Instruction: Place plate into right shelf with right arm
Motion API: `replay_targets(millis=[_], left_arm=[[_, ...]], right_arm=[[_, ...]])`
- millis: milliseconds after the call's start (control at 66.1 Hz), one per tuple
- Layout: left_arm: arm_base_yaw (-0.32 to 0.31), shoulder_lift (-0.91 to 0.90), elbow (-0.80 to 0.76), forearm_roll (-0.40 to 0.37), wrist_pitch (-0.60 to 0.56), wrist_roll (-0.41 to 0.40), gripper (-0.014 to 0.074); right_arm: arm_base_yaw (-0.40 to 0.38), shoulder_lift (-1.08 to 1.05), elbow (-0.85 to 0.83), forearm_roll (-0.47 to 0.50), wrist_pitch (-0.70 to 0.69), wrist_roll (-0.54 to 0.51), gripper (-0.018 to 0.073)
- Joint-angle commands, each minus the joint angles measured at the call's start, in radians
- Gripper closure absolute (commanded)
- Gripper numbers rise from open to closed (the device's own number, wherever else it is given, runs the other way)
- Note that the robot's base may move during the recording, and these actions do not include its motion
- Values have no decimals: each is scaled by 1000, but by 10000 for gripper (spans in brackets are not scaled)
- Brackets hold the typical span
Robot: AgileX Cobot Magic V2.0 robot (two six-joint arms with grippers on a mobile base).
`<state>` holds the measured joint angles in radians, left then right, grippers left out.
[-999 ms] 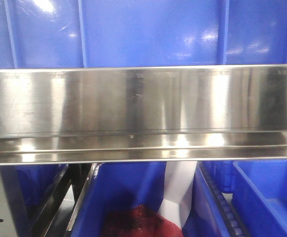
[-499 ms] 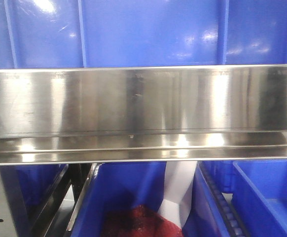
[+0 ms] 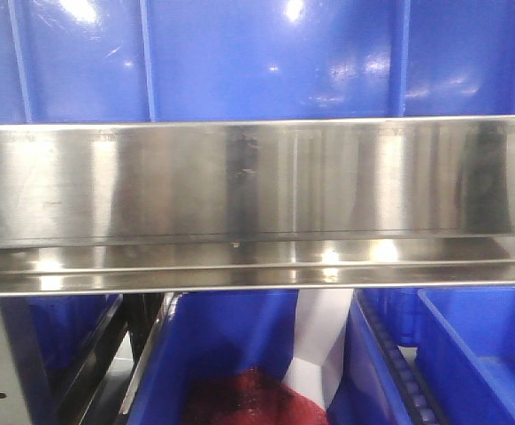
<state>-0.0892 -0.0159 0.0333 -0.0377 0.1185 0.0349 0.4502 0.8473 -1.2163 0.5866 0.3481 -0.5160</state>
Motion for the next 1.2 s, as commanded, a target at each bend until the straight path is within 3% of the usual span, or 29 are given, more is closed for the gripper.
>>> replay_targets(millis=[0, 151, 363, 938, 1180], left_arm=[[-1, -5, 8, -4, -86, -3, 643], [-1, -5, 8, -4, -86, -3, 643], [-1, -5, 8, -4, -86, -3, 643], [-1, -5, 8, -4, -86, -3, 643], [-1, -5, 8, -4, -86, -3, 643]], right_arm=[[-5, -71, -36, 7, -10, 6, -44], [-5, -150, -36, 7, 80, 38, 127], [-5, -233, -36, 7, 178, 47, 515], [-5, -255, -36, 6, 143, 44, 503], [-5, -255, -17, -16, 2, 44, 503]])
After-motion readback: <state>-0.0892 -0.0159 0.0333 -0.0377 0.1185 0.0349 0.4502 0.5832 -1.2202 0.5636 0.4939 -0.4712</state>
